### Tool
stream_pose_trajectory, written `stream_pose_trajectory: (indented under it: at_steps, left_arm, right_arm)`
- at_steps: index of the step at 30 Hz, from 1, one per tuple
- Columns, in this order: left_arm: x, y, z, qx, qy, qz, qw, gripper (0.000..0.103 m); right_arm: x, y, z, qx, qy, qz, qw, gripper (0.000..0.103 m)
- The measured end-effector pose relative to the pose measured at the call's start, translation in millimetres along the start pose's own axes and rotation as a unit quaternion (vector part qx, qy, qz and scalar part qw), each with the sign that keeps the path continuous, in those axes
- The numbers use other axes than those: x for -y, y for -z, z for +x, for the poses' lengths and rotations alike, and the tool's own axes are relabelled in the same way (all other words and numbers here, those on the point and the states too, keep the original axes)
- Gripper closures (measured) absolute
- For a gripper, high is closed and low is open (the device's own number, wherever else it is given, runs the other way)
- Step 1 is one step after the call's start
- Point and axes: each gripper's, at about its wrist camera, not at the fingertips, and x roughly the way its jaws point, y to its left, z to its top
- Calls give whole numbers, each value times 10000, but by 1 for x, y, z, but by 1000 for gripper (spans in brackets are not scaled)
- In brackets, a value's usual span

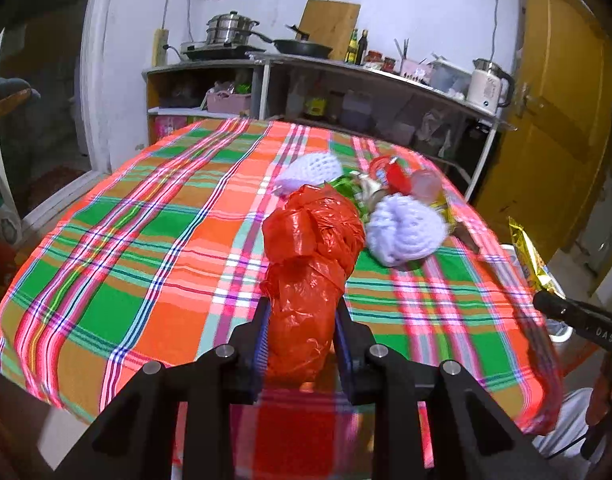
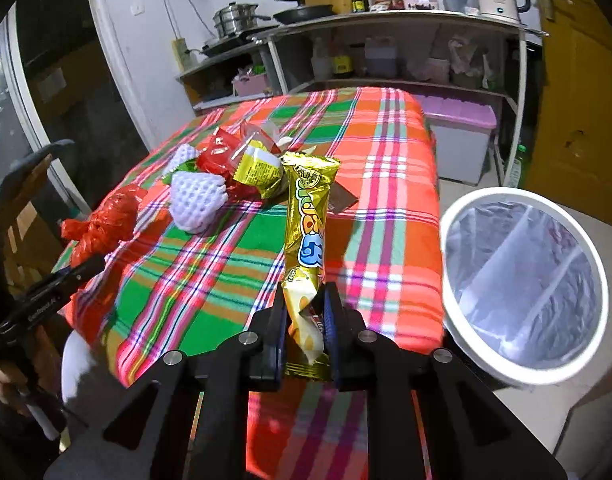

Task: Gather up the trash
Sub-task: 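Grasp the red mesh bag with the left gripper while the right grasps the yellow wrapper, then carry both items over the bin and open both grippers to drop them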

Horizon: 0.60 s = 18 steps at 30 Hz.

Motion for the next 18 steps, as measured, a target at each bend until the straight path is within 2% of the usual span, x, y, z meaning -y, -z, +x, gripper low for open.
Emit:
stream_pose_trajectory:
  at_steps: [8, 18]
  left_arm:
    - [38, -8, -28, 264, 417, 260, 9984, 74]
    - [123, -20, -9, 138, 1204, 886, 9887, 74]
  right_arm:
    - [33, 12, -36, 280, 253, 390, 9985, 86]
    - [83, 15, -52, 394, 825, 738, 9931, 86]
